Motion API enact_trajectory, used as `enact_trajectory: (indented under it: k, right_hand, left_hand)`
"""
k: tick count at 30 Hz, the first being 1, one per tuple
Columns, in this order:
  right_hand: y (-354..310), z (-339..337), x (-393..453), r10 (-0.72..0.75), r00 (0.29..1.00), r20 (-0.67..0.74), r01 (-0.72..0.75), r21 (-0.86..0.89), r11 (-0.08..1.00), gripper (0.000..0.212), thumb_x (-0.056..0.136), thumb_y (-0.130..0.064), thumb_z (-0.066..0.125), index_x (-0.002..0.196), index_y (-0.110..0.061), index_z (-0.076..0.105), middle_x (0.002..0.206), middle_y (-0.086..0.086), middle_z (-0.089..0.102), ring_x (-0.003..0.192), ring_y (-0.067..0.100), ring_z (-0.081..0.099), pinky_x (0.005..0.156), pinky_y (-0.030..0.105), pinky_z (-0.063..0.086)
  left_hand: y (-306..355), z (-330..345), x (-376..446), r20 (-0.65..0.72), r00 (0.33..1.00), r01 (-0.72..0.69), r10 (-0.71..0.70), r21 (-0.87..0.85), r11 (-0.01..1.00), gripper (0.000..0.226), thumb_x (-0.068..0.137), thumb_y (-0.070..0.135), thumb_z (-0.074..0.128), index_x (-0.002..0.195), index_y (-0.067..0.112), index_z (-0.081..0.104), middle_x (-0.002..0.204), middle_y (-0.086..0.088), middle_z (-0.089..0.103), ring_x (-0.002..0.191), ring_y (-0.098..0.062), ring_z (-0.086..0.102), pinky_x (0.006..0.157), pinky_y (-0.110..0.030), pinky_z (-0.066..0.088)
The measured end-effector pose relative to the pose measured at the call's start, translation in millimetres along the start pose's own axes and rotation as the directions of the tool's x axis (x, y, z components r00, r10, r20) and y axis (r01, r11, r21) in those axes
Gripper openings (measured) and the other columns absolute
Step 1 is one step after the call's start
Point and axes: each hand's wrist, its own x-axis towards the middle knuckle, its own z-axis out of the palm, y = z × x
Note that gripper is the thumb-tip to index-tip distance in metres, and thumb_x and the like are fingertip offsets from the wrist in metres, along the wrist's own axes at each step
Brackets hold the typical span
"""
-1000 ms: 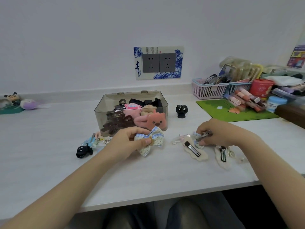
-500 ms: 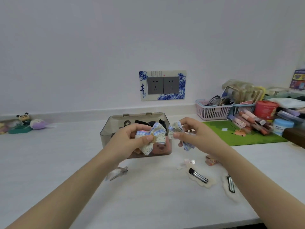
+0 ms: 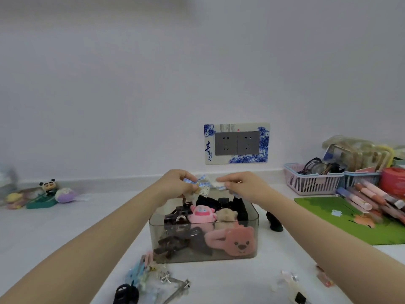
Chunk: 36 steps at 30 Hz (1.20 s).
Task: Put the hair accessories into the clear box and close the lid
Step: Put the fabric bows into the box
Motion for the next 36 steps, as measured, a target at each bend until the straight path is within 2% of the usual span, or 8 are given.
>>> enact_trajectory:
  k: [3,8,12,16,19,25,28,36]
  right_hand:
    - [10,4,20,-0.061,0.998,0.008,0.061,-0.173,0.983,0.033,0.089,-0.009,0.055,0.117,-0.022,0.064,0.108,-0.003,0.065,0.098,0.009,0.057,0.082,0.018,0.040]
    - [25,12,41,-0.099,0.995,0.013,0.097,-0.358,0.928,0.037,0.080,-0.010,0.064,0.115,-0.021,0.062,0.093,-0.002,0.057,0.085,0.013,0.051,0.077,0.019,0.036]
    - [31,18,49,-0.109,0.990,0.087,0.138,-0.494,0.858,0.033,0.079,-0.011,0.065,0.112,-0.016,0.063,0.109,0.005,0.060,0.095,0.017,0.054,0.082,0.023,0.041]
    - [33,17,54,-0.082,0.984,0.157,0.163,-0.623,0.765,0.023,0.082,-0.014,0.060,0.105,-0.019,0.066,0.097,0.001,0.062,0.096,0.018,0.050,0.082,0.028,0.039]
    - [30,17,58,-0.063,0.983,0.170,0.157,-0.623,0.767,0.021,0.081,-0.012,0.062,0.101,-0.016,0.064,0.087,-0.002,0.054,0.084,0.016,0.046,0.072,0.025,0.035]
    - [32,19,60,-0.100,0.979,0.180,0.193,-0.635,0.748,0.020,0.082,-0.013,0.061,0.102,-0.015,0.063,0.092,0.001,0.058,0.083,0.016,0.048,0.070,0.024,0.034]
    - [35,16,60,-0.067,0.981,0.181,0.169,-0.634,0.755,0.023,0.085,-0.018,0.061,0.107,-0.017,0.066,0.109,0.002,0.066,0.088,0.015,0.055,0.075,0.023,0.039]
    - [28,13,44,-0.063,0.983,0.173,0.157,-0.609,0.778,0.036,0.091,-0.023,0.053,0.127,-0.025,0.055,0.122,0.004,0.055,0.106,0.020,0.055,0.089,0.028,0.040]
  left_hand:
    - [-8,4,21,0.039,0.999,0.008,-0.012,0.092,0.996,0.015,0.083,0.012,0.067,0.098,0.013,0.065,0.081,-0.003,0.064,0.066,-0.013,0.057,0.073,-0.028,0.049]
    - [-18,17,43,0.089,0.996,-0.050,0.029,0.238,0.970,0.008,0.080,0.014,0.071,0.084,0.018,0.066,0.079,0.001,0.058,0.075,-0.015,0.056,0.071,-0.024,0.044]
    - [-23,26,52,0.094,0.993,-0.098,0.072,0.319,0.943,0.013,0.080,0.015,0.071,0.093,0.013,0.072,0.069,0.007,0.055,0.059,-0.006,0.049,0.055,-0.018,0.038]
    - [-21,30,54,0.110,0.989,-0.141,0.102,0.450,0.882,0.017,0.081,0.017,0.071,0.097,0.017,0.074,0.080,0.007,0.059,0.064,-0.005,0.052,0.049,-0.011,0.037]
    - [-22,34,52,0.097,0.984,-0.179,0.151,0.576,0.797,0.022,0.079,0.022,0.072,0.101,0.019,0.073,0.095,0.001,0.063,0.081,-0.010,0.050,0.063,-0.019,0.037]
    - [-25,30,51,-0.052,0.946,-0.205,0.319,0.667,0.717,0.012,0.077,0.015,0.070,0.089,0.018,0.071,0.096,0.001,0.057,0.093,-0.017,0.056,0.077,-0.030,0.046]
    - [-26,29,51,0.023,0.966,-0.205,0.258,0.679,0.705,0.012,0.078,0.006,0.064,0.084,0.013,0.072,0.087,0.001,0.063,0.090,-0.019,0.062,0.079,-0.033,0.051]
    - [-16,28,35,0.045,0.972,-0.202,0.232,0.667,0.717,0.025,0.091,0.016,0.049,0.103,0.013,0.071,0.108,-0.006,0.070,0.098,-0.022,0.062,0.086,-0.032,0.048]
